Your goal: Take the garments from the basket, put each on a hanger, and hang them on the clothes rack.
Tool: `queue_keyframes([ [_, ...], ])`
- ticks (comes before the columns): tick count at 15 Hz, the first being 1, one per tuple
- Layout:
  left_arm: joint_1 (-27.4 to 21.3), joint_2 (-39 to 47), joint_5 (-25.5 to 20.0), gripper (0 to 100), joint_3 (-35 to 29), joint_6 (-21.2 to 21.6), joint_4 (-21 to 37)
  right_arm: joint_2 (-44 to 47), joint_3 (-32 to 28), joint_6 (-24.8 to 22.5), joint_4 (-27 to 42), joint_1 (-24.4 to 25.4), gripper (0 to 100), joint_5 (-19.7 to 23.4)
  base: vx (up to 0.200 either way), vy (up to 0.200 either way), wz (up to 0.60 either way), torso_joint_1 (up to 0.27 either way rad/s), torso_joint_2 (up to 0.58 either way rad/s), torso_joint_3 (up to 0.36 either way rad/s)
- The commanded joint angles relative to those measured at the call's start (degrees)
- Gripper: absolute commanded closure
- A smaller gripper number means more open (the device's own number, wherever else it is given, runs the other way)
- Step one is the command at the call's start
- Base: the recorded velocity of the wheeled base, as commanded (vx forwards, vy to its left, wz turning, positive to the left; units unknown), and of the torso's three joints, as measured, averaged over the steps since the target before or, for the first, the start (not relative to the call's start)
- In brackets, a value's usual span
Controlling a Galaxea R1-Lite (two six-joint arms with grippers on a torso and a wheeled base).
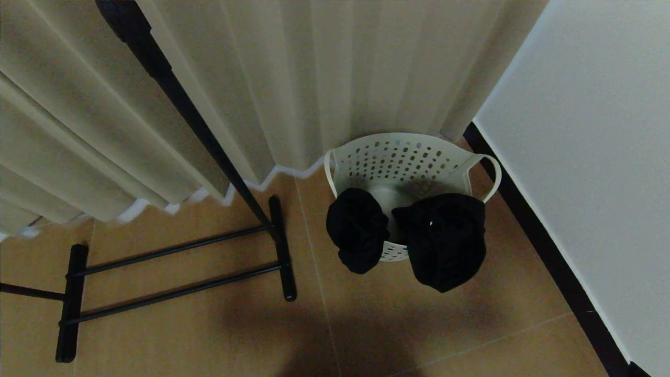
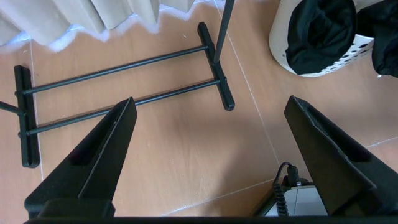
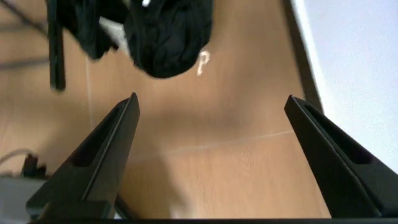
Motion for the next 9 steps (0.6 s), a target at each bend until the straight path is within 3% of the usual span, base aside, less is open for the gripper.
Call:
queue_keyframes([
  [1, 0.01, 0.05, 0.01, 0, 0.1, 0.0, 0.02, 37.03, -13.78, -9.44, -10.86, 2.23, 0, 0.33, 0.0, 0.0, 0.0, 0.0, 0.0, 0.0],
  [4, 0.01, 0.05, 0.01, 0, 0.1, 0.17, 0.02, 52.67, -25.29, -19.72, -12.18, 2.58, 0, 1.47, 0.0, 0.0, 0.0, 0.0, 0.0, 0.0],
  [6, 0.01, 0.05, 0.1, 0, 0.1, 0.26, 0.02, 58.03, -30.83, -27.89, -13.06, 2.49, 0, 4.37, 0.0, 0.0, 0.0, 0.0, 0.0, 0.0],
  [7, 0.01, 0.05, 0.1, 0, 0.1, 0.26, 0.02, 62.6, -35.31, -35.72, -13.59, 2.32, 0, 5.43, 0.0, 0.0, 0.0, 0.0, 0.0, 0.0],
  [9, 0.01, 0.05, 0.1, 0, 0.1, 0.26, 0.02, 67.7, -41.29, -44.42, -13.59, 2.23, 0, 5.6, 0.0, 0.0, 0.0, 0.0, 0.0, 0.0],
])
